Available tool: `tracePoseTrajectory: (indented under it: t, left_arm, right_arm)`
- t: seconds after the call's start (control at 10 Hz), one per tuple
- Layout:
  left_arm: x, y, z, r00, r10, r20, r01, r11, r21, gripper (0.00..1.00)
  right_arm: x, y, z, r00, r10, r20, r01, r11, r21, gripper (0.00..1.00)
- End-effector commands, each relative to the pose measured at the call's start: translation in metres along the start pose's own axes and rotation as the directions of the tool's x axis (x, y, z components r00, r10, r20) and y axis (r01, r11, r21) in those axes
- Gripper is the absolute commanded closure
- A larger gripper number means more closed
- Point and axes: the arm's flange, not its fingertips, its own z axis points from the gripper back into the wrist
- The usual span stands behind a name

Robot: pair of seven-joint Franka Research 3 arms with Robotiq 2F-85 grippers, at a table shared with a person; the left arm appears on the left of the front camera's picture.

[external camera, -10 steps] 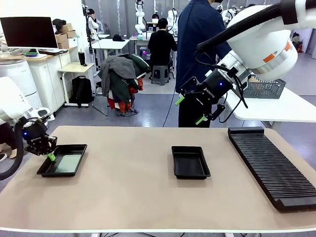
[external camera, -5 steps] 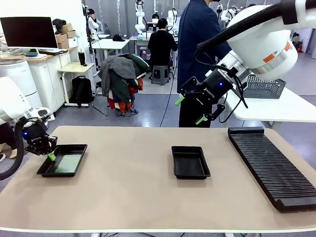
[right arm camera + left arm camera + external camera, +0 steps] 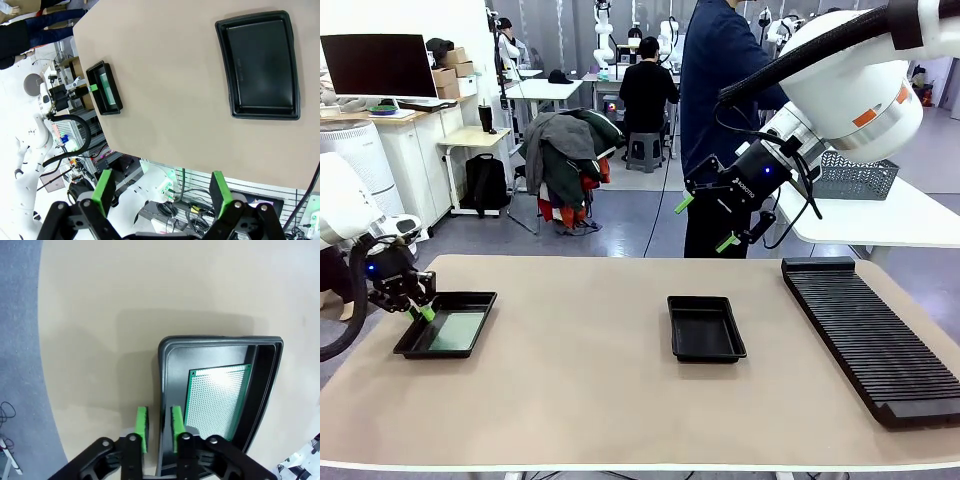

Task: Inspect and transfer BCBs to ESD trays.
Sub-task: Pick up the ESD tray and place it on the left side of the table.

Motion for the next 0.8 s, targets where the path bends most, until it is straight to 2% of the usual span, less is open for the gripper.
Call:
tracePoseTrajectory:
  t: [0.0, 0.1, 0.2, 0.3, 0.4, 0.5, 0.7]
  left_arm:
    - [-0.006, -0.004, 0.010, 1.000, 0.011, 0.009, -0.011, 0.999, 0.049, 0.61]
    - [-0.006, -0.007, 0.013, 1.000, 0.008, 0.008, -0.008, 0.998, 0.061, 0.50]
    - [-0.006, -0.016, 0.019, 1.000, -0.005, 0.002, 0.005, 0.995, 0.098, 0.44]
    - [-0.007, -0.024, 0.026, 1.000, -0.020, 0.007, 0.019, 0.990, 0.142, 0.33]
    - [-0.009, -0.036, 0.037, 0.999, -0.043, 0.017, 0.039, 0.982, 0.187, 0.28]
    - [-0.012, -0.048, 0.048, 0.997, -0.071, 0.027, 0.064, 0.973, 0.223, 0.16]
    - [-0.019, -0.072, 0.068, 0.995, -0.094, 0.017, 0.084, 0.952, 0.293, 0.16]
  right_arm:
    - [0.001, 0.001, 0.000, 1.000, -0.007, 0.009, 0.007, 1.000, -0.010, 0.00]
    - [0.001, 0.001, 0.000, 1.000, -0.007, 0.009, 0.007, 1.000, -0.010, 0.00]
    - [0.001, 0.001, 0.000, 1.000, -0.007, 0.009, 0.007, 1.000, -0.010, 0.00]
    - [0.001, 0.001, 0.000, 1.000, -0.007, 0.009, 0.007, 1.000, -0.010, 0.00]
    - [0.001, 0.001, 0.000, 1.000, -0.007, 0.009, 0.007, 1.000, -0.010, 0.00]
    - [0.001, 0.001, 0.000, 1.000, -0.007, 0.009, 0.007, 1.000, -0.010, 0.00]
    - [0.001, 0.001, 0.000, 1.000, -0.007, 0.009, 0.007, 1.000, -0.010, 0.00]
